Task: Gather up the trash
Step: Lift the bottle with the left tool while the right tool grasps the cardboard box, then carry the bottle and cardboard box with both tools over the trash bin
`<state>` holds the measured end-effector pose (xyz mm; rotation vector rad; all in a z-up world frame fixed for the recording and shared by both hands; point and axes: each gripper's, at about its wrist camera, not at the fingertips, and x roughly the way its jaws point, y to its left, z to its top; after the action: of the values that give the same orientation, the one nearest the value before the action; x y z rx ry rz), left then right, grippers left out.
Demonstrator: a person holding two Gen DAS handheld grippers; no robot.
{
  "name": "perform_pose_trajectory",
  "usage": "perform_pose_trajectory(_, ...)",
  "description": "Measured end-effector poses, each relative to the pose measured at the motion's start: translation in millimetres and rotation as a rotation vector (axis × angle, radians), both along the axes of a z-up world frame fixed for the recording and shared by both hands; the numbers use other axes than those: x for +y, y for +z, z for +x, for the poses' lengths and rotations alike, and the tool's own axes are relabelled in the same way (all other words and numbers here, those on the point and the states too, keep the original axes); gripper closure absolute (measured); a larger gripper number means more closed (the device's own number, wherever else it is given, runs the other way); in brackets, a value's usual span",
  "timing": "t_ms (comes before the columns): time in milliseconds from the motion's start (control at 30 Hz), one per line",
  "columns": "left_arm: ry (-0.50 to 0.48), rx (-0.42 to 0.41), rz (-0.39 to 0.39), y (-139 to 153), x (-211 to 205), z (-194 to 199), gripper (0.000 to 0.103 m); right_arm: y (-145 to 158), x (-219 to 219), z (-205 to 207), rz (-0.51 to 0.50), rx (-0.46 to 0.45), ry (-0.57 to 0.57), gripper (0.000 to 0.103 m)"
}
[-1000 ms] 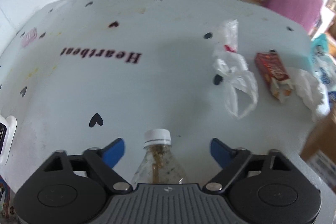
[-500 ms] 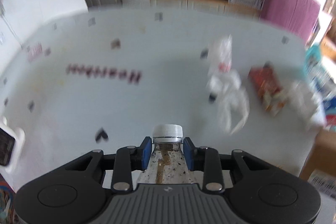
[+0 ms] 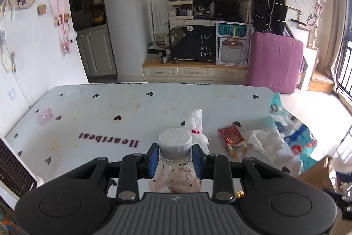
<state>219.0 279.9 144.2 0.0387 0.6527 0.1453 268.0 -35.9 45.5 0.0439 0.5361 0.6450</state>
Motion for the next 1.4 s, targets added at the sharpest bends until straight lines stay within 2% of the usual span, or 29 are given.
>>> perform_pose_trajectory(233, -0.022, 0.024, 0.037, 3.1, -9.1, -32.0, 0.069, 1.8, -6.5, -23.1, -0.06, -0.002, 0.06, 0.041)
perform_pose_trajectory(367, 0.003, 0.039, 0.054, 3.1, -7.6, -32.0, 0.068, 1.5, -4.6, -40.1, -0.115, 0.002, 0.083, 0.041)
perform_pose_trajectory(600, 0.034, 0.048, 0.043, 2.0, -2.1, -21.7, 0.068, -16.8, 2.4, -59.5, -0.211, 0.036, 0.109, 0.044)
perform_pose_trajectory(700, 0.045, 0.051, 0.036, 2.2, 0.9, -18.4, 0.068, -21.5, 4.0, -61.1, -0.213, 0.045, 0.108, 0.045)
perform_pose_trajectory(800, 0.055, 0.047, 0.027, 2.3, 3.9, -15.8, 0.055, -24.0, 1.7, -63.0, -0.187, 0.05, 0.1, 0.044)
perform_pose_trajectory(1000, 0.065, 0.05, 0.028, 0.8, 7.3, -9.1, 0.054, -30.5, 1.9, -64.8, -0.161, 0.043, 0.09, 0.044)
perform_pose_trajectory(1200, 0.078, 0.06, 0.016, -2.2, 11.3, -5.3, 0.055, -39.8, 1.8, -66.6, -0.145, 0.045, 0.073, 0.043)
perform_pose_trajectory(1267, 0.083, 0.051, 0.013, -2.2, 12.5, -5.6, 0.066, -42.2, 2.7, -65.7, -0.142, 0.038, 0.067, 0.043)
perform_pose_trajectory(1400, 0.086, 0.037, -0.018, -0.9, 15.2, -6.2, 0.068, -48.6, 5.5, -64.7, -0.128, 0.021, 0.058, 0.038)
